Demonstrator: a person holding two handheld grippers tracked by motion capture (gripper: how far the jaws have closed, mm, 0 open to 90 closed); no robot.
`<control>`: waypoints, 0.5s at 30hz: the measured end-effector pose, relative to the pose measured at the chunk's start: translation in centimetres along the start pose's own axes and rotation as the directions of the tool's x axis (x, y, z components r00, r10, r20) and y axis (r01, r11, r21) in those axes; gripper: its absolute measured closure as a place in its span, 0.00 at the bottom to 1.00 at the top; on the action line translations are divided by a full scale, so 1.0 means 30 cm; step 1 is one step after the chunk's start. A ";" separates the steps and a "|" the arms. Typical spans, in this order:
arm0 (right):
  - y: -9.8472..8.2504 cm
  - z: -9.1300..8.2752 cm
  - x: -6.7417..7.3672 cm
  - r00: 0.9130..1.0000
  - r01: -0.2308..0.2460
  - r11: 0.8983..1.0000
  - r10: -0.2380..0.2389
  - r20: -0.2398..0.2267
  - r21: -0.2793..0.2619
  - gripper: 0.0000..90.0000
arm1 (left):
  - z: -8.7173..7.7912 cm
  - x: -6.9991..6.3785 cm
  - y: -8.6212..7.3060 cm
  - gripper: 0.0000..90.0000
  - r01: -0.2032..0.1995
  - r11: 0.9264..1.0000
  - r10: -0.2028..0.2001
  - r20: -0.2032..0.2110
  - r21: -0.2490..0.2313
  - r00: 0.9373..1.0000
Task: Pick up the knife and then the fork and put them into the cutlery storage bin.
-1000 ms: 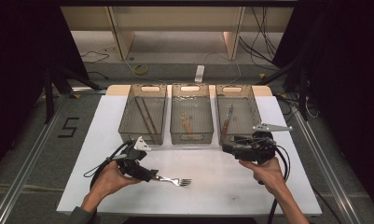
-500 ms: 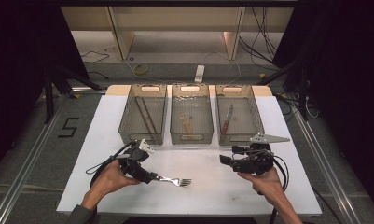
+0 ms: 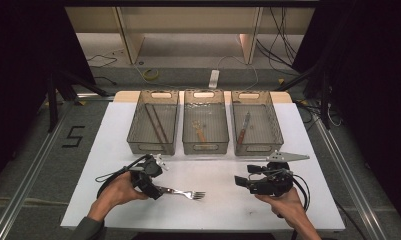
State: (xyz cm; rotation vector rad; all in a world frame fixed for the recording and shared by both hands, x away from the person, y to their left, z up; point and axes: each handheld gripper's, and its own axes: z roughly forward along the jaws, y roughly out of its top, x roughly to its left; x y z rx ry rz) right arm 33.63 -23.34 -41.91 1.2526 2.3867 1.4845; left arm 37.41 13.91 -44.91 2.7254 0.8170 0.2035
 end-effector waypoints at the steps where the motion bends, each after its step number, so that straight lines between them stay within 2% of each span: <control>1: -0.002 0.002 0.001 1.000 0.001 1.000 -0.001 0.000 0.002 0.30 | 0.000 0.002 0.001 0.37 -0.011 1.000 0.011 0.002 0.000 1.000; 3: -0.003 0.004 0.002 1.000 0.001 1.000 -0.001 -0.002 0.004 0.30 | 0.003 0.003 0.002 0.40 -0.019 1.000 0.019 0.017 0.009 1.000; 10: -0.006 0.009 0.002 1.000 0.004 1.000 -0.004 -0.005 0.014 0.30 | 0.019 -0.001 0.007 0.48 -0.048 0.998 0.047 0.035 0.034 0.998; 12: -0.006 0.009 0.003 1.000 0.004 1.000 -0.003 -0.007 0.016 0.30 | 0.025 -0.002 0.010 0.50 -0.068 0.996 0.066 0.034 0.052 0.997; 15: -0.006 0.009 0.002 1.000 0.004 1.000 -0.004 -0.008 0.017 0.30 | 0.035 -0.002 0.013 0.54 -0.076 0.994 0.074 0.039 0.072 0.997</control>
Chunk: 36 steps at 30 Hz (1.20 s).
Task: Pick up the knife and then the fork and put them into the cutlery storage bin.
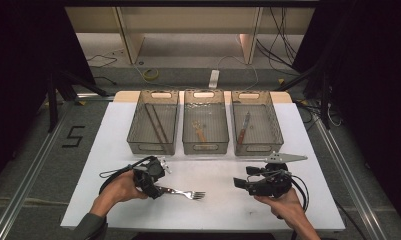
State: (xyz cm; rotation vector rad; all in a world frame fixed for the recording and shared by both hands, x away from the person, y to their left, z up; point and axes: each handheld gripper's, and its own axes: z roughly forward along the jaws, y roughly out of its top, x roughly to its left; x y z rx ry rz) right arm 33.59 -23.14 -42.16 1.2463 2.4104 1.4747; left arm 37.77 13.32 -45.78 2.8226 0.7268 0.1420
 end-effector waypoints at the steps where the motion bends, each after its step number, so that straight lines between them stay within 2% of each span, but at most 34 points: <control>1: 0.000 0.000 0.001 1.000 -0.003 1.000 0.003 0.000 0.005 0.30 | 0.002 0.001 0.001 0.55 -0.004 1.000 0.004 0.003 0.006 1.000; 7: -0.002 0.004 0.001 1.000 0.003 1.000 -0.003 -0.003 0.011 0.30 | 0.011 0.003 0.006 0.60 -0.024 0.999 0.024 0.003 0.027 1.000; 11: -0.001 0.004 0.000 1.000 0.004 1.000 -0.004 -0.001 0.013 0.30 | 0.011 -0.002 0.011 0.65 -0.060 0.997 0.060 0.007 0.050 0.998; 14: -0.001 0.004 -0.001 1.000 0.000 1.000 0.000 -0.001 0.019 0.31 | 0.011 -0.009 0.009 0.69 -0.076 0.996 0.075 0.011 0.043 0.997; 16: -0.001 0.004 -0.001 1.000 0.004 1.000 -0.004 0.001 0.023 0.31 | 0.009 -0.015 0.010 0.73 -0.107 0.993 0.107 0.011 0.054 0.994; 23: 0.000 0.004 0.000 1.000 0.017 1.000 -0.017 0.009 0.026 0.31 | 0.009 -0.030 0.011 0.82 -0.145 0.988 0.145 0.011 0.055 0.989; 30: 0.001 0.002 -0.002 1.000 0.015 1.000 -0.015 0.008 0.025 0.31 | 0.009 -0.029 0.005 0.84 -0.141 0.989 0.140 0.012 0.036 0.990; 36: 0.001 0.003 0.000 1.000 0.016 1.000 -0.016 0.007 0.026 0.31 | 0.001 -0.017 0.003 0.84 -0.087 0.996 0.086 0.015 0.029 0.996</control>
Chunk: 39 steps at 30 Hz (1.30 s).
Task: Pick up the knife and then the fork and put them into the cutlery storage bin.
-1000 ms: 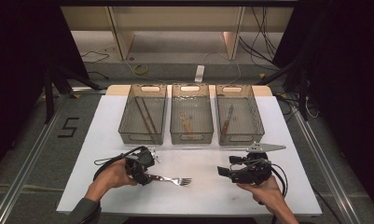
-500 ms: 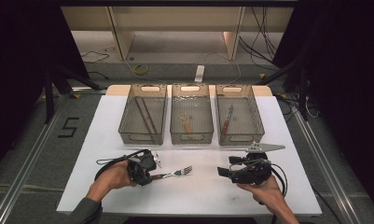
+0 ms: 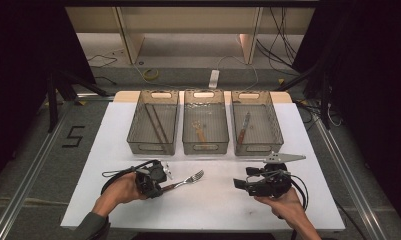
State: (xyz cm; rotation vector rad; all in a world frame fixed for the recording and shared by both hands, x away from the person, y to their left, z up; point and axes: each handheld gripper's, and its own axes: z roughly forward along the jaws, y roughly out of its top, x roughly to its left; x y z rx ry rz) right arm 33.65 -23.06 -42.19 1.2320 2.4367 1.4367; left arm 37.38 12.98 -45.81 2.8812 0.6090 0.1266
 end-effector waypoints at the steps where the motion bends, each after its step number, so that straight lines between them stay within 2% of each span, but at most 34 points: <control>1: 0.000 0.000 0.000 1.000 0.000 1.000 0.000 0.000 0.000 0.31 | -0.003 -0.002 0.000 0.84 0.021 1.000 -0.021 -0.005 -0.018 1.000; 5: 0.000 0.001 0.000 1.000 -0.008 1.000 0.008 -0.004 -0.001 0.31 | -0.040 -0.001 0.009 0.84 0.061 0.995 -0.062 -0.008 -0.080 0.998; 7: -0.001 0.002 0.001 1.000 -0.011 1.000 0.011 -0.003 -0.005 0.31 | -0.061 -0.003 0.016 0.84 0.096 0.987 -0.096 0.004 -0.126 0.995; 9: -0.001 0.003 0.003 1.000 -0.016 1.000 0.016 -0.008 -0.015 0.31 | -0.081 -0.012 0.025 0.84 0.121 0.976 -0.121 0.009 -0.179 0.993; 11: 0.000 0.006 0.008 1.000 -0.018 1.000 0.017 -0.010 -0.020 0.31 | -0.097 -0.014 0.034 0.84 0.141 0.962 -0.141 0.017 -0.233 0.990; 12: 0.000 0.009 0.010 1.000 -0.019 1.000 0.019 -0.006 -0.023 0.31 | -0.100 -0.019 0.038 0.84 0.153 0.949 -0.158 0.005 -0.275 0.987; 14: 0.001 0.015 0.011 1.000 -0.032 0.999 0.032 -0.002 -0.031 0.31 | -0.105 -0.019 0.042 0.84 0.165 0.935 -0.175 -0.002 -0.313 0.985; 15: 0.001 0.019 0.011 0.999 -0.043 0.998 0.043 -0.006 -0.035 0.31 | -0.106 -0.020 0.043 0.84 0.179 0.925 -0.190 0.001 -0.335 0.982; 16: 0.001 0.023 0.012 0.999 -0.052 0.998 0.052 -0.010 -0.041 0.31 | -0.106 -0.021 0.045 0.84 0.190 0.919 -0.198 0.014 -0.346 0.980; 19: 0.005 0.035 0.021 0.998 -0.068 0.997 0.067 -0.012 -0.048 0.31 | -0.111 -0.026 0.055 0.84 0.219 0.894 -0.223 0.036 -0.391 0.974; 20: 0.007 0.042 0.026 0.997 -0.075 0.996 0.074 -0.018 -0.053 0.32 | -0.112 -0.029 0.058 0.84 0.231 0.883 -0.234 0.042 -0.408 0.971; 22: 0.010 0.054 0.033 0.995 -0.091 0.994 0.088 -0.038 -0.058 0.33 | -0.115 -0.035 0.065 0.84 0.247 0.869 -0.243 0.066 -0.429 0.968; 29: 0.028 0.104 0.066 0.993 -0.108 0.992 0.104 -0.063 -0.065 0.38 | -0.119 -0.076 0.100 0.84 0.258 0.849 -0.244 0.090 -0.462 0.966; 30: 0.030 0.112 0.072 0.992 -0.113 0.991 0.109 -0.067 -0.064 0.39 | -0.120 -0.080 0.103 0.84 0.253 0.843 -0.242 0.085 -0.475 0.967; 31: 0.032 0.121 0.076 0.991 -0.114 0.991 0.110 -0.070 -0.067 0.39 | -0.121 -0.083 0.104 0.84 0.255 0.834 -0.248 0.082 -0.489 0.965; 32: 0.034 0.127 0.078 0.991 -0.115 0.991 0.110 -0.076 -0.065 0.40 | -0.121 -0.085 0.107 0.84 0.257 0.831 -0.246 0.088 -0.493 0.965; 33: 0.037 0.139 0.081 0.990 -0.120 0.991 0.115 -0.086 -0.062 0.40 | -0.121 -0.087 0.108 0.84 0.251 0.831 -0.245 0.079 -0.496 0.966; 34: 0.039 0.147 0.084 0.989 -0.126 0.990 0.120 -0.089 -0.060 0.41 | -0.119 -0.090 0.110 0.84 0.260 0.824 -0.255 0.081 -0.503 0.964; 35: 0.041 0.155 0.085 0.988 -0.129 0.990 0.123 -0.091 -0.063 0.41 | -0.119 -0.091 0.111 0.84 0.261 0.824 -0.252 0.087 -0.504 0.964; 37: 0.046 0.170 0.089 0.985 -0.143 0.987 0.136 -0.103 -0.066 0.42 | -0.119 -0.096 0.114 0.84 0.264 0.816 -0.257 0.087 -0.515 0.963; 39: 0.054 0.186 0.096 0.984 -0.142 0.988 0.135 -0.117 -0.054 0.42 | -0.119 -0.100 0.119 0.84 0.266 0.815 -0.255 0.093 -0.515 0.962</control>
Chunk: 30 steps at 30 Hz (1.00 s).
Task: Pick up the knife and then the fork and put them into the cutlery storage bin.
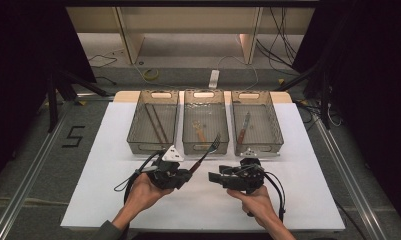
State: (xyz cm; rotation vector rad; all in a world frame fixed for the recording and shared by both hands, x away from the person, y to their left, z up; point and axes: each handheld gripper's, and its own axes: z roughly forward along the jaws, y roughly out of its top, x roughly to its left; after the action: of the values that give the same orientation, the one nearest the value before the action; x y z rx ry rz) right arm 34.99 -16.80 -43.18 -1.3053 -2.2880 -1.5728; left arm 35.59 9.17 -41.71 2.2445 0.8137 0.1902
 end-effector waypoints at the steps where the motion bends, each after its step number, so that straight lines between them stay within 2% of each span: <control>1: 0.002 0.008 0.003 1.000 0.005 1.000 -0.005 -0.006 0.002 0.42 | 0.002 -0.004 0.000 0.84 0.004 1.000 -0.004 -0.003 -0.005 1.000; 4: 0.010 0.029 0.009 1.000 -0.010 1.000 0.010 -0.009 -0.007 0.44 | 0.009 -0.013 0.002 0.84 0.012 1.000 -0.012 0.007 -0.013 1.000; 7: 0.015 0.049 0.002 0.998 -0.052 0.999 0.052 -0.026 -0.003 0.48 | 0.009 -0.024 0.006 0.84 0.007 1.000 -0.007 0.002 -0.024 1.000; 10: 0.017 0.064 -0.002 0.997 -0.072 0.997 0.072 -0.037 -0.005 0.51 | 0.011 -0.037 0.008 0.84 0.009 0.999 -0.009 0.006 -0.032 1.000; 20: 0.023 0.078 -0.004 0.991 -0.108 0.994 0.107 -0.079 -0.015 0.68 | 0.025 -0.084 0.019 0.84 -0.024 0.999 0.025 0.014 -0.040 1.000; 26: 0.020 0.079 0.000 0.991 -0.111 0.994 0.109 -0.083 -0.016 0.79 | 0.024 -0.095 0.020 0.84 -0.020 0.998 0.021 0.015 -0.055 1.000; 30: 0.021 0.077 -0.009 0.987 -0.129 0.992 0.126 -0.101 -0.017 0.81 | 0.025 -0.098 0.018 0.84 -0.023 0.998 0.024 0.012 -0.058 1.000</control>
State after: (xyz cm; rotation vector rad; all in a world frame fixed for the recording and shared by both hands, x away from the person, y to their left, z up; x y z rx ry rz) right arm 36.47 -15.05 -43.96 -1.3174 -2.0900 -1.5894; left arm 33.83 6.65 -41.59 2.1993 0.7657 0.2075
